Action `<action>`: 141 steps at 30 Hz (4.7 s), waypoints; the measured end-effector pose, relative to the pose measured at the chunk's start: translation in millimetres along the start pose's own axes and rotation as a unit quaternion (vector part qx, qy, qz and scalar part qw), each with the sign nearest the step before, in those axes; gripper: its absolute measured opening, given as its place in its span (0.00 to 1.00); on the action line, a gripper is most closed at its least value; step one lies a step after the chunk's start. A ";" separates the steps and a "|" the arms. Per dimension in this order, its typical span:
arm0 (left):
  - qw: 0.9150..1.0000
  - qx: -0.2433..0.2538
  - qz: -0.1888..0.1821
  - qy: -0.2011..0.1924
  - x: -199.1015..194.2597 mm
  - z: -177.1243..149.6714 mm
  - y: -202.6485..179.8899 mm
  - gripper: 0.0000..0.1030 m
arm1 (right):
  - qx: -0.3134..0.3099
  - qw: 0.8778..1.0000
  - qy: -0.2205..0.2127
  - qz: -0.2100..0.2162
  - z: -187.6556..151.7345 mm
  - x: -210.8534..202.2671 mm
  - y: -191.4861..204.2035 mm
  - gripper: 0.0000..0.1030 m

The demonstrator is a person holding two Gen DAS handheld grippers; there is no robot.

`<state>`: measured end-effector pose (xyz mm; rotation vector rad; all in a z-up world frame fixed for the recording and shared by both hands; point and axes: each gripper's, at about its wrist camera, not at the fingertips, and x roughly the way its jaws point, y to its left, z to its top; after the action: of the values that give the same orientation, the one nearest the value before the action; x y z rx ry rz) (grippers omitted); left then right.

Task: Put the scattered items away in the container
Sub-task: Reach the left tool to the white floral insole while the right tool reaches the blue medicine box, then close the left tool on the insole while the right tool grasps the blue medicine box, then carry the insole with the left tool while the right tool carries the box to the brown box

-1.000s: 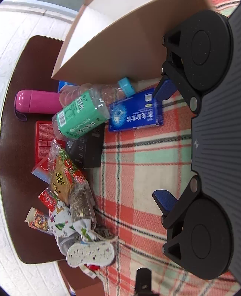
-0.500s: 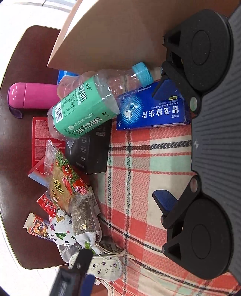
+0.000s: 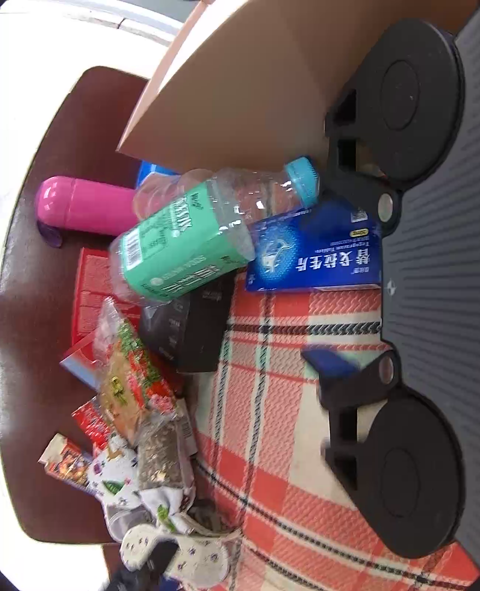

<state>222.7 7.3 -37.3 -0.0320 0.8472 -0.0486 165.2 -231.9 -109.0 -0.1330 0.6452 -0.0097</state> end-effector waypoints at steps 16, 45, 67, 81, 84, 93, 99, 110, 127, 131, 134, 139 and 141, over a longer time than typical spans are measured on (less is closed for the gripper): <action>0.995 -0.078 -0.047 0.031 18.6 -21.9 21.5 0.00 | -0.011 0.997 0.019 0.076 -3.1 -13.2 1.3 0.01; 0.997 -0.052 -0.034 0.041 4.2 -44.9 26.5 0.28 | 0.105 0.993 0.054 -0.019 7.7 41.4 -26.5 0.95; 0.998 -0.041 -0.039 0.030 -28.9 -70.8 34.8 0.28 | -0.011 0.967 0.078 0.242 -25.0 -48.5 65.6 0.61; 0.996 -0.066 -0.044 0.041 14.2 -42.3 41.8 0.41 | -0.019 0.974 0.067 0.218 -19.8 -43.4 74.1 0.69; 0.996 -0.064 -0.051 0.047 20.7 -42.0 41.1 0.11 | -0.023 0.975 0.065 0.214 -17.4 -39.4 76.7 0.69; 0.996 -0.061 -0.053 0.048 17.9 -46.7 39.5 0.00 | -0.035 0.976 0.057 0.207 -17.0 -37.5 78.1 0.59; 0.996 -0.072 -0.052 0.013 -22.9 -57.2 53.9 0.00 | -0.013 0.963 0.065 0.262 -9.3 -49.4 79.9 0.59; 0.990 -0.119 -0.018 -0.068 -104.2 -59.4 109.1 0.00 | -0.066 0.952 0.006 0.300 34.8 -80.4 125.5 0.59; 0.981 -0.139 0.040 -0.131 -169.7 -1.9 213.3 0.00 | -0.169 0.924 -0.061 0.339 120.7 -88.1 217.4 0.59; 0.980 -0.129 0.048 -0.145 -178.4 27.0 234.1 0.00 | -0.184 0.919 -0.073 0.340 141.4 -81.7 236.5 0.59; 0.980 -0.115 0.054 -0.151 -176.1 48.3 245.3 0.00 | -0.194 0.916 -0.083 0.342 156.9 -76.8 250.9 0.59; 0.986 -0.103 0.038 -0.127 -146.8 80.5 276.2 0.00 | -0.211 0.911 -0.095 0.341 181.7 -65.6 274.6 0.59; 0.988 -0.105 0.027 -0.108 -127.9 89.9 290.7 0.00 | -0.218 0.911 -0.096 0.337 190.1 -57.1 283.9 0.59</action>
<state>214.3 305.4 104.0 -0.2084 0.6341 0.0947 224.4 75.3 39.6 -0.3319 0.4600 0.8120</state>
